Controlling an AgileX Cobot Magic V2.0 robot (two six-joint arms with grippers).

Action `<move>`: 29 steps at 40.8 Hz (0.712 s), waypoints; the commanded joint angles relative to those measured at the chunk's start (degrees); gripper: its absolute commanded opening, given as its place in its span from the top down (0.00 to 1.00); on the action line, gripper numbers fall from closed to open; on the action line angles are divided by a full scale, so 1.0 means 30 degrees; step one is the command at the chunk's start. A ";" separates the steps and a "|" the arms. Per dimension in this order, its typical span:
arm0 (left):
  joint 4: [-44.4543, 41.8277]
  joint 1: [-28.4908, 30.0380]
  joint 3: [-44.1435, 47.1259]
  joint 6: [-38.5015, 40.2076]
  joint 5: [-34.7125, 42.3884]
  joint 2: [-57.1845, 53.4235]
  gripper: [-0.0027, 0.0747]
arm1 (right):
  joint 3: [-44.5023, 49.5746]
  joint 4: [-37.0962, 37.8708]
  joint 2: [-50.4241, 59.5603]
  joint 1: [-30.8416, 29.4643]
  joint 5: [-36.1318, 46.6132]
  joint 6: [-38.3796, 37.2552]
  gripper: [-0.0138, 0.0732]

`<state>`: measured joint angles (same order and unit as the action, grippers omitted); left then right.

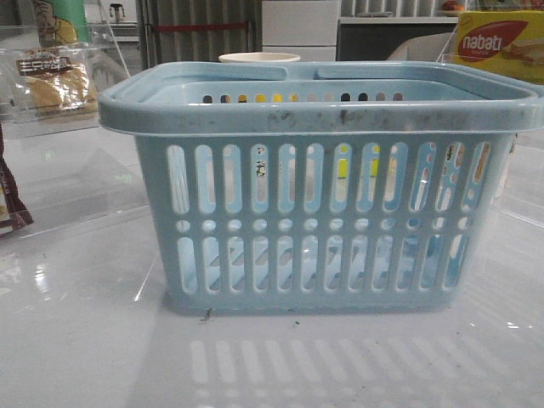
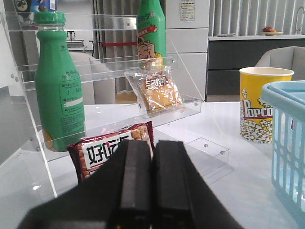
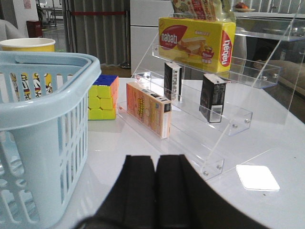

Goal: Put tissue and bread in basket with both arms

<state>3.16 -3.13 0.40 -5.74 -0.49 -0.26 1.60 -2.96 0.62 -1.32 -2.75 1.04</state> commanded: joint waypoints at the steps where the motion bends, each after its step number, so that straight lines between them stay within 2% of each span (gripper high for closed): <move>1: 0.0184 -0.0151 0.0128 0.0074 0.1641 -0.0341 0.85 | -0.0098 -0.0010 0.0372 -0.0074 0.1746 0.0081 0.78; 29: 0.0184 -0.0151 0.0128 0.0074 0.1774 -0.0341 0.85 | -0.0098 0.0008 0.0372 -0.0074 0.2123 0.0081 0.78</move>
<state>3.16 -3.13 0.40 -5.74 -0.49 -0.26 1.60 -2.96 0.62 -1.32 -2.21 1.04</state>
